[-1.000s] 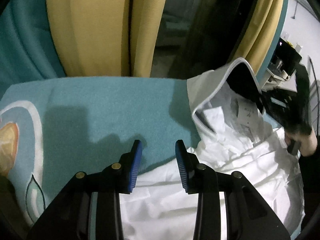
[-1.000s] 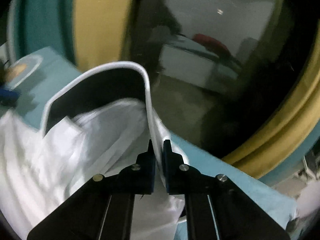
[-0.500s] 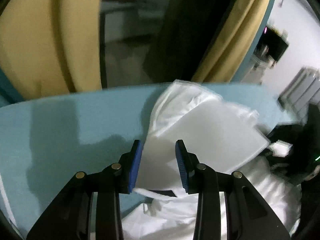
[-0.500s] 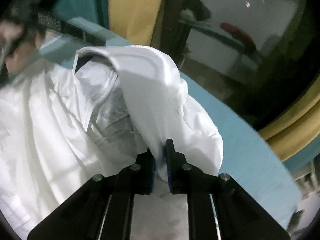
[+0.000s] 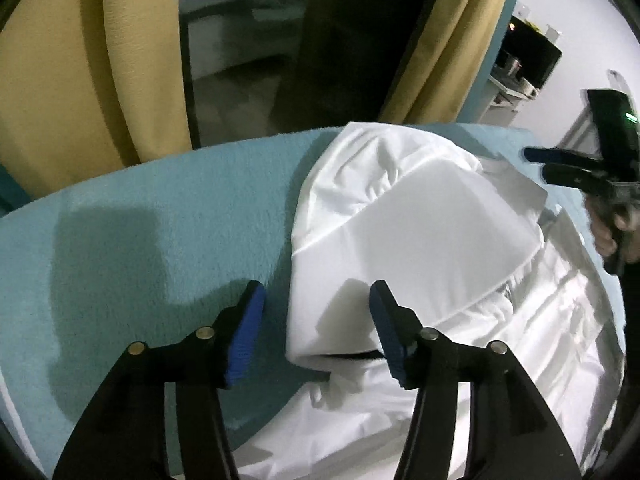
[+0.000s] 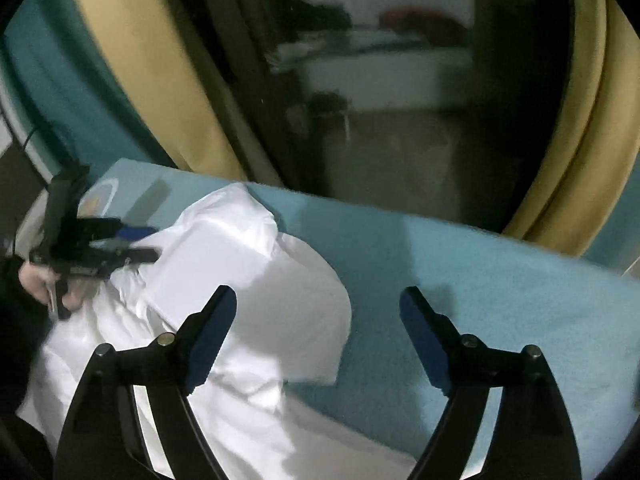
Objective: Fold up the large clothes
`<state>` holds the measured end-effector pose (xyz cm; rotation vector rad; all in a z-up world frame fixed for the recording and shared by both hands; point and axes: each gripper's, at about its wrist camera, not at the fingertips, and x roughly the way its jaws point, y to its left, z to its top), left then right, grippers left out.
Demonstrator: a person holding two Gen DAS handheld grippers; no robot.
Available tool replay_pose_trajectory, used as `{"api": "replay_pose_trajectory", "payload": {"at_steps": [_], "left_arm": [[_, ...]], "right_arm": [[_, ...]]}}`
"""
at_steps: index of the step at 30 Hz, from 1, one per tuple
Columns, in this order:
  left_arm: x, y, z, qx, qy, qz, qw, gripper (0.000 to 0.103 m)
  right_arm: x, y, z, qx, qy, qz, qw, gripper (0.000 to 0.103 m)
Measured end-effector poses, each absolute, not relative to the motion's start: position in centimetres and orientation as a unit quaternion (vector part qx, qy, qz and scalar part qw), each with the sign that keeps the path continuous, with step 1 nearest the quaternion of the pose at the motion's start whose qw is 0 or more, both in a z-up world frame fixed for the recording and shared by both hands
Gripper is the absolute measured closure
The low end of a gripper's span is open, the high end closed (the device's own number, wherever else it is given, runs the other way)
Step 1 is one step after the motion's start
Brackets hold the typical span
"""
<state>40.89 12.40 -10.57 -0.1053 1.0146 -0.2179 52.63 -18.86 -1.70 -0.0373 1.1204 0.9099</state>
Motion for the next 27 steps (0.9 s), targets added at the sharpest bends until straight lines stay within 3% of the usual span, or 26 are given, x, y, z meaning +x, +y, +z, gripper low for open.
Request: {"api": "replay_pose_trajectory", "payload": {"at_steps": [2, 4, 5, 6, 7, 10, 11, 12, 14, 16, 20, 23, 27], "left_arm": [[40.9, 12.5, -10.6, -0.047, 0.485, -0.111, 0.866, 0.044], [41.0, 12.6, -10.6, -0.049, 0.486, -0.115, 0.865, 0.041], [41.0, 12.6, -10.6, -0.048, 0.486, -0.118, 0.865, 0.04], [40.9, 12.3, -10.6, -0.045, 0.486, -0.12, 0.865, 0.039], [41.0, 12.2, -10.6, -0.042, 0.485, -0.12, 0.865, 0.039], [40.8, 11.7, -10.6, -0.021, 0.481, -0.128, 0.867, 0.042], [40.8, 11.3, -10.5, -0.013, 0.48, -0.136, 0.867, 0.057], [40.8, 11.2, -10.4, -0.007, 0.48, -0.142, 0.866, 0.058], [40.8, 11.2, -9.9, 0.002, 0.473, -0.131, 0.871, 0.082], [40.5, 11.2, -9.0, 0.011, 0.452, -0.129, 0.883, 0.089], [38.8, 9.5, -7.4, 0.08, 0.389, -0.093, 0.913, 0.091], [36.7, 7.5, -6.9, 0.139, 0.336, -0.08, 0.928, 0.09], [34.2, 4.7, -6.8, 0.219, 0.296, -0.067, 0.927, 0.09]], "right_arm": [[53.7, -17.5, -4.1, -0.002, 0.556, 0.441, 0.705, 0.019], [52.8, -16.2, -4.1, -0.026, 0.542, 0.465, 0.699, 0.02], [52.4, -15.7, -4.1, -0.03, 0.548, 0.483, 0.682, 0.028], [51.1, -15.7, -4.1, -0.037, 0.55, 0.489, 0.676, 0.057], [50.4, -15.3, -4.1, -0.059, 0.548, 0.485, 0.679, 0.074], [48.9, -14.8, -3.4, -0.101, 0.522, 0.482, 0.696, 0.085], [48.5, -15.1, -2.8, -0.119, 0.508, 0.47, 0.712, 0.09], [48.3, -14.9, -2.6, -0.136, 0.495, 0.459, 0.725, 0.093], [47.0, -14.9, -1.0, -0.206, 0.435, 0.408, 0.776, 0.094], [45.7, -15.0, 0.2, -0.263, 0.371, 0.376, 0.807, 0.095], [41.6, -14.7, -0.1, -0.379, 0.258, 0.336, 0.823, 0.095], [39.5, -14.9, -1.9, -0.427, 0.219, 0.313, 0.82, 0.095], [37.8, -16.4, -1.9, -0.406, 0.205, 0.315, 0.833, 0.091]]}}
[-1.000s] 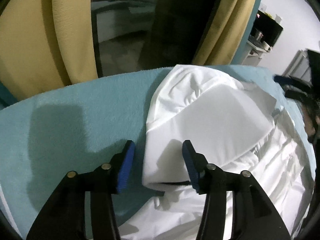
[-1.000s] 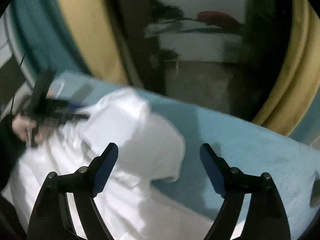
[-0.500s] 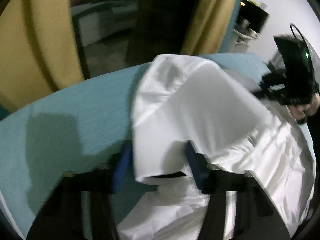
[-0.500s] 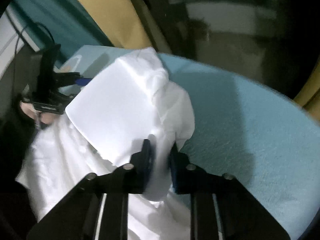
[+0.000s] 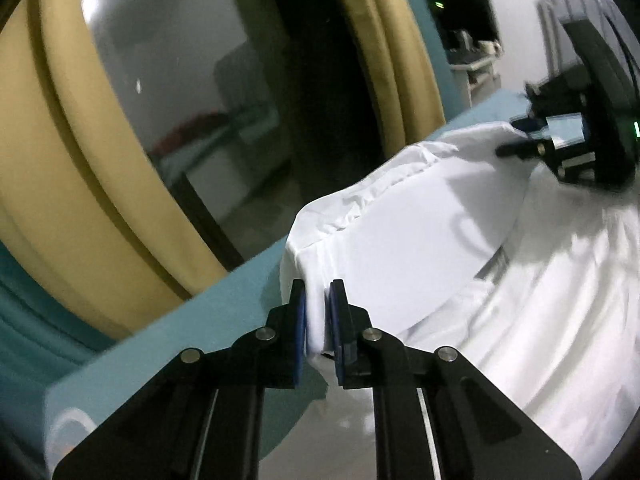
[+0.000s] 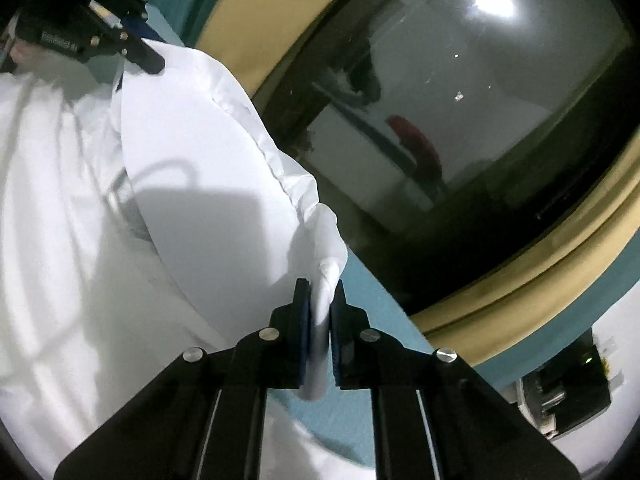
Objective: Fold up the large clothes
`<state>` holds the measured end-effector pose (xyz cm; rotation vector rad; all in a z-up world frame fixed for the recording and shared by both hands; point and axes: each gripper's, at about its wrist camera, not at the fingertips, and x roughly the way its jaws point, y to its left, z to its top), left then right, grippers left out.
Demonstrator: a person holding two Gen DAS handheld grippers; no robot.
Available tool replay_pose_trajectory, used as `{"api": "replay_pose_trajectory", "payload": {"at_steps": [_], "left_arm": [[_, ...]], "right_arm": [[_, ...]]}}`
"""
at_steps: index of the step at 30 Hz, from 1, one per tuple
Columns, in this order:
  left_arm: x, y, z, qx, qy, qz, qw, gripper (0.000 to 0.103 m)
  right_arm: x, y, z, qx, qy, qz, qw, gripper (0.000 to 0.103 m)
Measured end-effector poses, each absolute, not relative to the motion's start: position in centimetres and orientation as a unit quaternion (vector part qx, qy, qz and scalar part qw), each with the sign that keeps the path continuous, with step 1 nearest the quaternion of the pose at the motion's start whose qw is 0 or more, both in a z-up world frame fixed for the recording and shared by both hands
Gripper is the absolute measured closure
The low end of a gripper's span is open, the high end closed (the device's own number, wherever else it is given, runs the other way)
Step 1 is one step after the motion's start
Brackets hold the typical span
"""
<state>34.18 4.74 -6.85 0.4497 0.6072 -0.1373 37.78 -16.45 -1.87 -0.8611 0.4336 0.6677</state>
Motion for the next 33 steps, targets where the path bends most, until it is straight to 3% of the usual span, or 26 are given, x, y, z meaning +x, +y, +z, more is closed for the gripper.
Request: {"api": "replay_pose_trajectory", "payload": {"at_steps": [8, 22, 31, 33], "left_arm": [[30.0, 4.4, -6.0, 0.234, 0.278, -0.079, 0.928, 0.089], [22.5, 3.3, -5.7, 0.219, 0.281, -0.124, 0.926, 0.089], [17.7, 4.8, -5.8, 0.194, 0.331, -0.145, 0.912, 0.087], [17.2, 5.1, -5.4, 0.173, 0.338, -0.155, 0.912, 0.086]], "right_arm": [[36.1, -19.3, 1.2, -0.307, 0.262, 0.359, 0.842, 0.087], [29.8, -21.0, -0.3, -0.324, 0.296, 0.376, 0.816, 0.086], [26.0, -23.3, 2.5, -0.277, 0.328, 0.408, 0.805, 0.076], [26.3, -22.2, 3.8, -0.251, 0.322, 0.426, 0.807, 0.062]]}}
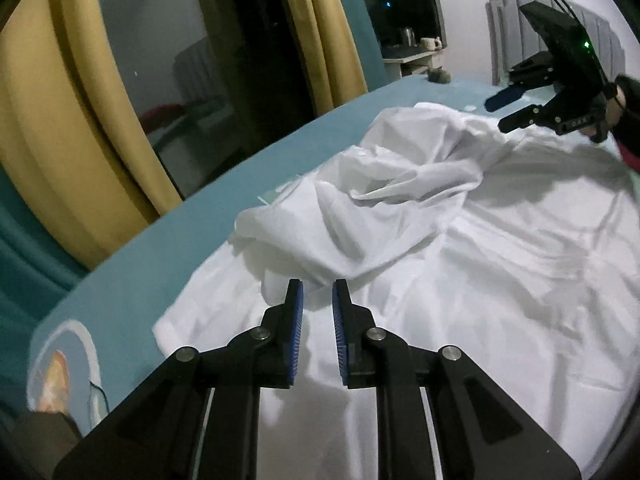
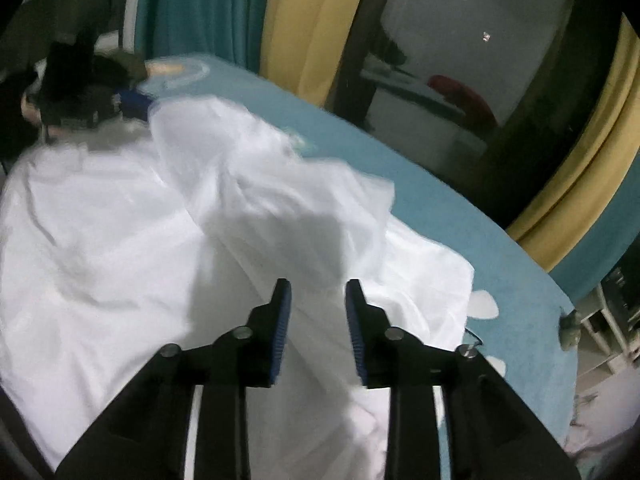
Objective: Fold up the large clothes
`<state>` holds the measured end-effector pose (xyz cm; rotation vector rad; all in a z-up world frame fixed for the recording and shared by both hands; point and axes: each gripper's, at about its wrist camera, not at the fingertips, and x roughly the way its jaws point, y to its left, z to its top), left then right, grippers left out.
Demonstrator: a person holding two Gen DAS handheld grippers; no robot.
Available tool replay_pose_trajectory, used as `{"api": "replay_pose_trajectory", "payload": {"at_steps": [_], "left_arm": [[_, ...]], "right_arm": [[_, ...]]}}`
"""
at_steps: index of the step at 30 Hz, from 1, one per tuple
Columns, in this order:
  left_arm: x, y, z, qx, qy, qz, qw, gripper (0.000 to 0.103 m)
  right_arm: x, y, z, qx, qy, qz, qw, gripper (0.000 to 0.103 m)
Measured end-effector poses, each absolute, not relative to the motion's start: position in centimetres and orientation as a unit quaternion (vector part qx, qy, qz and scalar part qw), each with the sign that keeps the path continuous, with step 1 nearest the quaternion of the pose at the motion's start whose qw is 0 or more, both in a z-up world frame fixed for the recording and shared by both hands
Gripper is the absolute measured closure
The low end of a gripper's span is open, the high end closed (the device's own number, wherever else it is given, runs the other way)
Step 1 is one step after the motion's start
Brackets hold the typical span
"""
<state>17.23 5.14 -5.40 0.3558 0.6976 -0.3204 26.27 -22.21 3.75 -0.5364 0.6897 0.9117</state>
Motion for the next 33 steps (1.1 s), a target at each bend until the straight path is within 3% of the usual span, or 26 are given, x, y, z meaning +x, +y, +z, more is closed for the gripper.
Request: {"api": "replay_pose_trajectory", "payload": {"at_steps": [3, 10, 11, 12, 19, 22, 23, 26, 33], "left_arm": [[16.8, 5.6, -4.6, 0.137, 0.339, -0.169, 0.915, 0.083], [17.0, 5.8, -3.8, 0.079, 0.335, -0.152, 0.927, 0.078], [17.2, 5.8, -3.8, 0.071, 0.337, -0.147, 0.927, 0.078], [17.4, 5.8, -3.8, 0.065, 0.338, -0.144, 0.928, 0.078], [19.1, 5.4, -4.6, 0.047, 0.353, -0.138, 0.924, 0.077], [21.1, 4.8, -6.5, 0.056, 0.384, -0.113, 0.914, 0.077], [21.7, 4.7, -7.1, 0.052, 0.397, -0.104, 0.91, 0.077], [22.5, 4.7, -8.1, 0.045, 0.406, -0.096, 0.908, 0.077], [20.5, 5.8, -6.3, 0.019, 0.384, -0.1, 0.918, 0.077]], "right_arm": [[25.5, -20.1, 4.8, -0.209, 0.319, 0.456, 0.804, 0.04], [28.9, -12.3, 1.2, -0.194, 0.374, 0.458, 0.783, 0.042], [29.3, -11.4, 0.2, -0.198, 0.393, 0.461, 0.771, 0.068], [29.2, -11.1, -0.5, -0.205, 0.398, 0.461, 0.766, 0.101], [24.9, -12.9, 0.2, -0.208, 0.394, 0.502, 0.741, 0.1], [24.0, -13.3, -0.6, -0.223, 0.409, 0.495, 0.733, 0.098], [23.9, -13.5, -0.9, -0.222, 0.415, 0.495, 0.73, 0.093], [23.6, -14.5, -0.6, -0.203, 0.423, 0.507, 0.723, 0.057], [25.0, -17.8, 2.6, -0.168, 0.376, 0.48, 0.775, 0.049]]}}
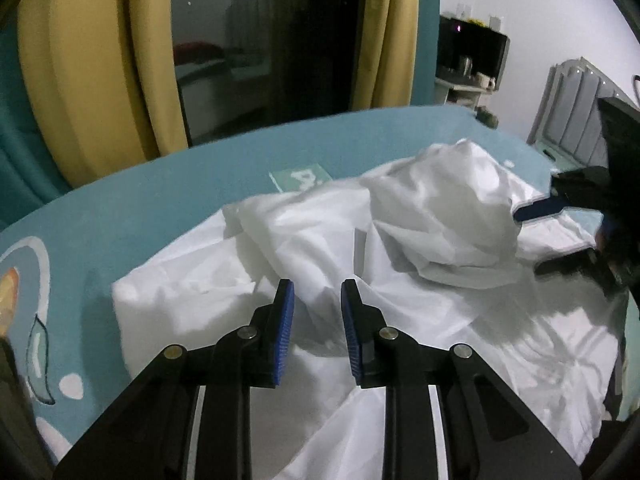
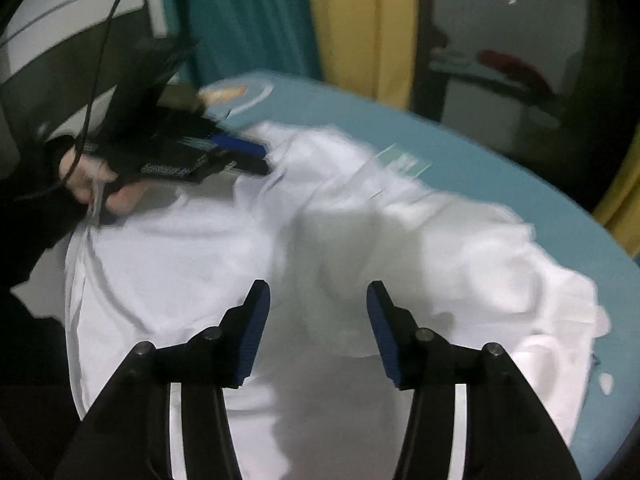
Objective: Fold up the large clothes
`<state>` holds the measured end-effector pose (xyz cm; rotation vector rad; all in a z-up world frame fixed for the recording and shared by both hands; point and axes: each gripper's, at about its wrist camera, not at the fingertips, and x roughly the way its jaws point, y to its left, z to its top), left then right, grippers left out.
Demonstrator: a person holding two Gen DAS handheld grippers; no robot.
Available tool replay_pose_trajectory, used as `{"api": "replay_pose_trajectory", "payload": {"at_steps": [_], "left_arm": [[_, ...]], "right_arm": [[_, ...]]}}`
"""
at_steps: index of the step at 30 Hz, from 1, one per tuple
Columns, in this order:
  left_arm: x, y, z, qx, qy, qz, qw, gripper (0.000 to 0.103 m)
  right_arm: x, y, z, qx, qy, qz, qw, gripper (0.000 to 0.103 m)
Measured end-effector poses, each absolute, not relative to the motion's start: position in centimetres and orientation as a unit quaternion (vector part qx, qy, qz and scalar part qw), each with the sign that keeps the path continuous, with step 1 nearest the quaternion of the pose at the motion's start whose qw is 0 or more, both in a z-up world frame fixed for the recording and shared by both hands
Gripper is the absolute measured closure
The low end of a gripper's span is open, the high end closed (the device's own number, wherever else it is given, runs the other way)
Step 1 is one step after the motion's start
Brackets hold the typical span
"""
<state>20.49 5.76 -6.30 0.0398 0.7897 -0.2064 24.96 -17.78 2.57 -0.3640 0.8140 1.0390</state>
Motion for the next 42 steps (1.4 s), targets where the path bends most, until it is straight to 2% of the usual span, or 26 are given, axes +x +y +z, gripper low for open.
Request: {"api": "replay_pose_trajectory", "payload": {"at_steps": [2, 5, 8, 24, 33, 38, 42], "left_arm": [[20.1, 6.2, -6.5, 0.015, 0.39, -0.092, 0.916, 0.077], [20.1, 6.8, -7.6, 0.003, 0.409, -0.077, 0.909, 0.076], [20.0, 7.6, -8.5, -0.006, 0.423, -0.052, 0.904, 0.076], [8.3, 12.2, -3.5, -0.061, 0.349, 0.022, 0.935, 0.076], [0.2, 14.7, -3.9, -0.068, 0.343, 0.085, 0.933, 0.069], [-2.7, 15.8, -5.1, -0.099, 0.353, 0.096, 0.926, 0.06], [-3.6, 15.4, -6.9, -0.114, 0.375, 0.1, 0.915, 0.059]], "right_arm": [[26.1, -18.4, 2.1, -0.171, 0.377, 0.438, 0.798, 0.043], [28.0, -18.7, -0.4, -0.167, 0.422, 0.401, 0.795, 0.043], [27.7, -18.5, -1.4, -0.192, 0.427, 0.387, 0.795, 0.043], [22.0, -29.3, 5.1, -0.152, 0.397, 0.26, 0.867, 0.043], [18.3, -36.4, 4.8, -0.091, 0.425, 0.175, 0.883, 0.043], [16.5, -39.9, 3.9, -0.041, 0.435, 0.131, 0.89, 0.043], [15.3, -41.9, 3.0, -0.017, 0.443, 0.1, 0.891, 0.043]]}}
